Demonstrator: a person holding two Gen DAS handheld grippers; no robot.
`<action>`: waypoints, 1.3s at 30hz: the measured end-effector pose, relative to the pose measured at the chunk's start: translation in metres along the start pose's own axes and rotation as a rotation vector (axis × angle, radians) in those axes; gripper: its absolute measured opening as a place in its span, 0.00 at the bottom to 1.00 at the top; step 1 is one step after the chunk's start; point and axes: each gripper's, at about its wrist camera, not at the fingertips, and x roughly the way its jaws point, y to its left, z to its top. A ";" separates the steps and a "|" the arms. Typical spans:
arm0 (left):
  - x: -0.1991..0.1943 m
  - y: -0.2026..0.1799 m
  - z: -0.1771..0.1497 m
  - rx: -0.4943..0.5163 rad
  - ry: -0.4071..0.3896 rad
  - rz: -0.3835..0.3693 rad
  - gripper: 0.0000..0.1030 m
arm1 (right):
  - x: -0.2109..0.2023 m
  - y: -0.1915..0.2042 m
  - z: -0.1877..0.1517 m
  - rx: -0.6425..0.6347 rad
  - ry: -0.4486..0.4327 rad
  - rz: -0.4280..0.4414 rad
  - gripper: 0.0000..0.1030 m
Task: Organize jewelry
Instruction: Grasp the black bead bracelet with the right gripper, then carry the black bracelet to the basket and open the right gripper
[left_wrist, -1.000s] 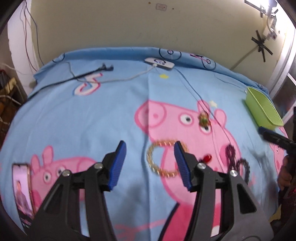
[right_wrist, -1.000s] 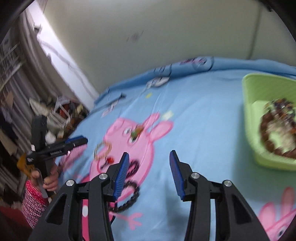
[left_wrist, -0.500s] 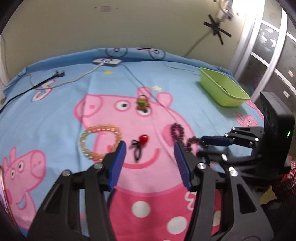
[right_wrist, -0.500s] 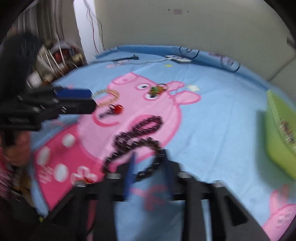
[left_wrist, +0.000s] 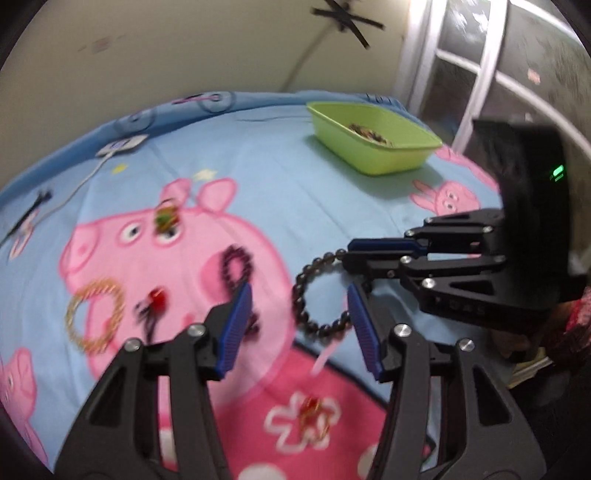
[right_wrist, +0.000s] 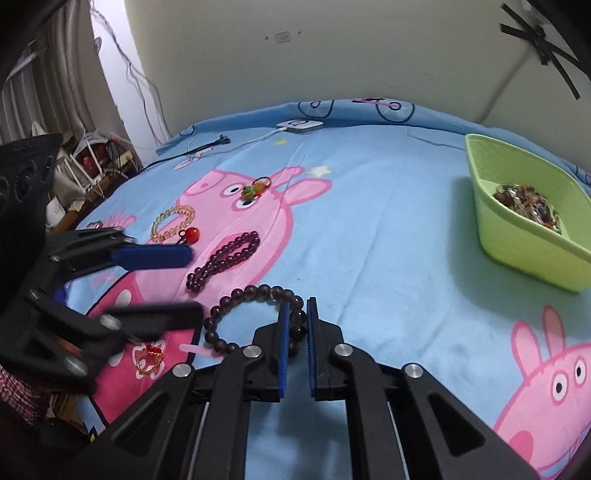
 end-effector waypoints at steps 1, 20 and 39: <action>0.009 -0.003 0.003 0.013 0.019 0.005 0.50 | -0.002 -0.002 0.000 0.007 -0.008 0.003 0.00; 0.045 -0.028 0.087 0.055 0.017 -0.056 0.09 | -0.066 -0.055 0.030 0.096 -0.247 -0.001 0.00; 0.103 -0.064 0.185 0.027 0.025 -0.118 0.14 | -0.090 -0.198 0.019 0.504 -0.389 -0.097 0.00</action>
